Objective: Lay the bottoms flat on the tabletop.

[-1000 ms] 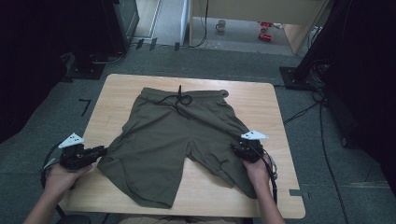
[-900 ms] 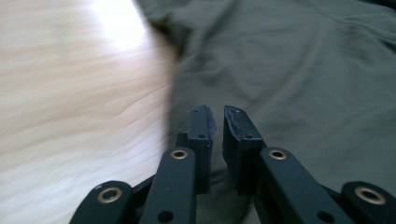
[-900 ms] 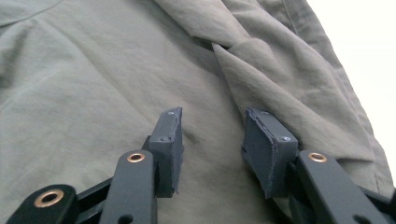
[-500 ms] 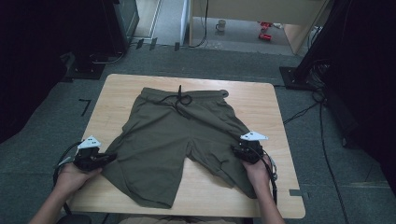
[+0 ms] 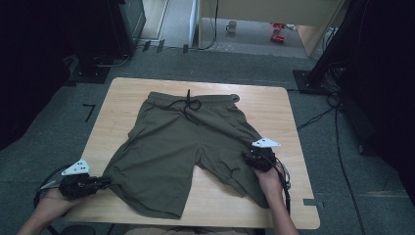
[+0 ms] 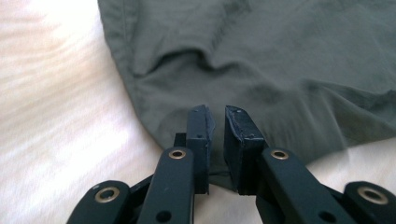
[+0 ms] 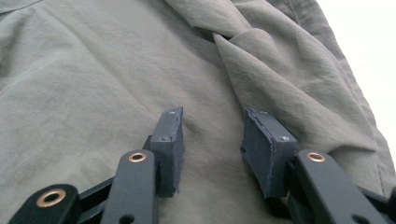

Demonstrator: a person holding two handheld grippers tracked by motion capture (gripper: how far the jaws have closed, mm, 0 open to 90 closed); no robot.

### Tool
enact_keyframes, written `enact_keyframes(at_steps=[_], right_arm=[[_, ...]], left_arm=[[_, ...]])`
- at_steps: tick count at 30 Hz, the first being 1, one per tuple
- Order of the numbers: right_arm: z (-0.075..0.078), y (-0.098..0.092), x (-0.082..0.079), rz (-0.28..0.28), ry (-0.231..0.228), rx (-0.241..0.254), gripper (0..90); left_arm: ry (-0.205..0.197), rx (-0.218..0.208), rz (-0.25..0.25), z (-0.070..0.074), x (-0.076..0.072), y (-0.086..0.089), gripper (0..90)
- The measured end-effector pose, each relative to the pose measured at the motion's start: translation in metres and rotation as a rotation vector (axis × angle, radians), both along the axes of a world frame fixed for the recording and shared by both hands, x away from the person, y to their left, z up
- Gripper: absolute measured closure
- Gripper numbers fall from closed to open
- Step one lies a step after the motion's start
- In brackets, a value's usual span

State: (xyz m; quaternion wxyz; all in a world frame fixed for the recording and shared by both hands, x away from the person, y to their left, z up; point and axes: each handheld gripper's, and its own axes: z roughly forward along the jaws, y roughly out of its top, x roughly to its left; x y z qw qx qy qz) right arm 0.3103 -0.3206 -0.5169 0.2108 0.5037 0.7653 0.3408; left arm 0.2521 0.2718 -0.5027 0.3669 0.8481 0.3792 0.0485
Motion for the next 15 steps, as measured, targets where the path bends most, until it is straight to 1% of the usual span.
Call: enact_keyframes(at_steps=[1,3,6,7,9,10,11,12,13,15], right_arm=[[0.0,0.0,0.0,0.0,0.003,0.0,58.1],[0.001,0.0,-0.002,0.005,0.013,-0.007,57.7],[0.004,-0.002,-0.006,0.018,0.047,0.005,57.4],[0.007,-0.004,-0.009,0.019,0.041,0.004,57.4],[0.014,-0.009,-0.015,0.023,0.008,0.023,57.6],[0.018,-0.012,-0.018,0.019,-0.011,0.035,59.6],[0.023,-0.016,-0.021,0.013,-0.024,0.047,64.9],[0.027,-0.02,-0.024,0.009,-0.026,0.06,70.0],[0.03,-0.022,-0.028,0.001,-0.024,0.073,72.4],[0.034,-0.026,-0.035,0.004,-0.015,0.088,74.1]], left_arm=[[0.003,-0.002,0.002,-0.001,-0.001,0.003,79.8],[-0.007,-0.016,0.008,-0.002,-0.004,0.007,78.6],[-0.02,-0.037,0.009,0.0,-0.006,0.008,75.4],[-0.03,-0.046,0.007,0.002,-0.006,0.008,74.3],[-0.048,-0.06,0.013,0.005,-0.004,0.005,72.2],[-0.051,-0.069,0.022,0.007,-0.002,0.003,71.3],[-0.053,-0.074,0.028,0.008,0.0,0.0,71.3],[-0.057,-0.074,0.038,0.01,0.003,-0.002,71.1],[-0.058,-0.076,0.045,0.011,0.006,-0.005,71.0],[-0.073,-0.088,0.059,0.014,0.011,-0.013,70.9]])
